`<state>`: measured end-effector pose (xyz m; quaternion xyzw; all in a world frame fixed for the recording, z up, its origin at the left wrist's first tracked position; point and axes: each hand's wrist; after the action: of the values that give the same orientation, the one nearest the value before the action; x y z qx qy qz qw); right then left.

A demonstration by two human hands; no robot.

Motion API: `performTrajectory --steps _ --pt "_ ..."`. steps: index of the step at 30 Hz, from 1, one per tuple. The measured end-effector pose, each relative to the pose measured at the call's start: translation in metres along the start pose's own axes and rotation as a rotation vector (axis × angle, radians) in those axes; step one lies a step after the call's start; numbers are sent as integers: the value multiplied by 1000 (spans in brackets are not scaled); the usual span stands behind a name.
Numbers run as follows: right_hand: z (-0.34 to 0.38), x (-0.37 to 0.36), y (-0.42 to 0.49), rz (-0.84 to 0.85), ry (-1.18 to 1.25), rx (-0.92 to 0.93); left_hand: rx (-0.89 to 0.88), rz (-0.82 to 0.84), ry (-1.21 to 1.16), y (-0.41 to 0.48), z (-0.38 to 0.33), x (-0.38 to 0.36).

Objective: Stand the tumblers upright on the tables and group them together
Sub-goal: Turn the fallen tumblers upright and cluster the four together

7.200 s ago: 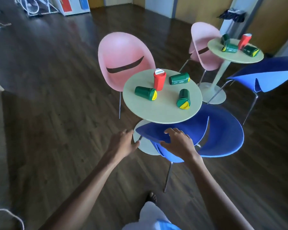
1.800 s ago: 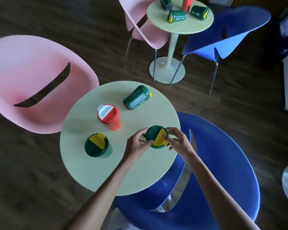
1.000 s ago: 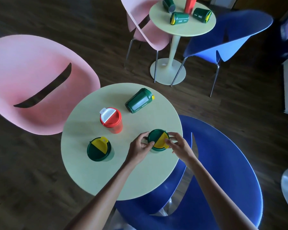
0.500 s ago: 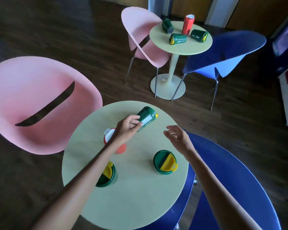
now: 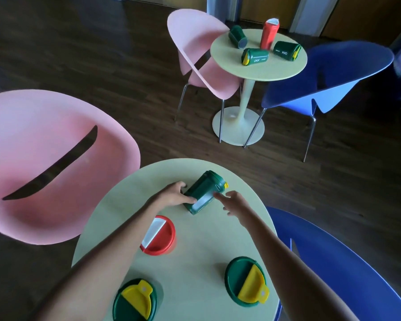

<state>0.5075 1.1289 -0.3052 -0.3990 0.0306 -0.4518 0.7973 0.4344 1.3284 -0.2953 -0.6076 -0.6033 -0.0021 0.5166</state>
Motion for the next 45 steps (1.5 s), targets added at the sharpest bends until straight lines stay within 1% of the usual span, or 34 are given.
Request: performTrajectory --steps 2,5,8,10,15,18,22,24,26,29,32,34,39,45 --pt "4 -5 8 47 160 -67 -10 19 -2 10 1 -1" --pt "3 -12 16 67 313 -61 -51 43 -21 15 1 -2" --pt "-4 -16 21 67 449 -51 -75 6 4 15 4 -4" --pt "-7 -16 20 69 485 -42 -96 -27 21 14 6 -5" --pt "-1 -5 7 55 486 113 -140 -112 -24 3 1 -9" --pt "3 7 -5 49 473 233 -181 -164 -104 -7 -13 -9" --pt "3 25 -28 -3 335 426 -230 -138 -208 -28 -31 -10" --pt "-1 35 -36 -11 257 515 -271 -130 -319 -39 -35 -13" --pt "-8 43 -44 18 180 566 -321 -141 -428 -49 -35 -18" --pt "-18 50 -55 85 132 589 -374 -142 -518 -61 -34 -28" --pt "-28 51 -61 153 134 570 -365 -130 -510 -70 -31 -39" --pt "-36 49 -61 178 121 544 -349 -132 -447 -74 -29 -44" --pt "-51 42 -64 214 148 493 -316 -166 -200 -77 -30 -52" --pt "-60 42 -62 217 170 441 -274 -199 -188 -73 -33 -72"
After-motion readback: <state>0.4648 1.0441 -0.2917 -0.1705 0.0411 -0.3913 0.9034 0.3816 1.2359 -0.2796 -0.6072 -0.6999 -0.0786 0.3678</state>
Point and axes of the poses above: each hand's wrist, its own y-axis towards the middle knuckle, its own x-axis out of the back of the hand, z = x × y, and after that the axes turned 7 degrees about y, right-handed
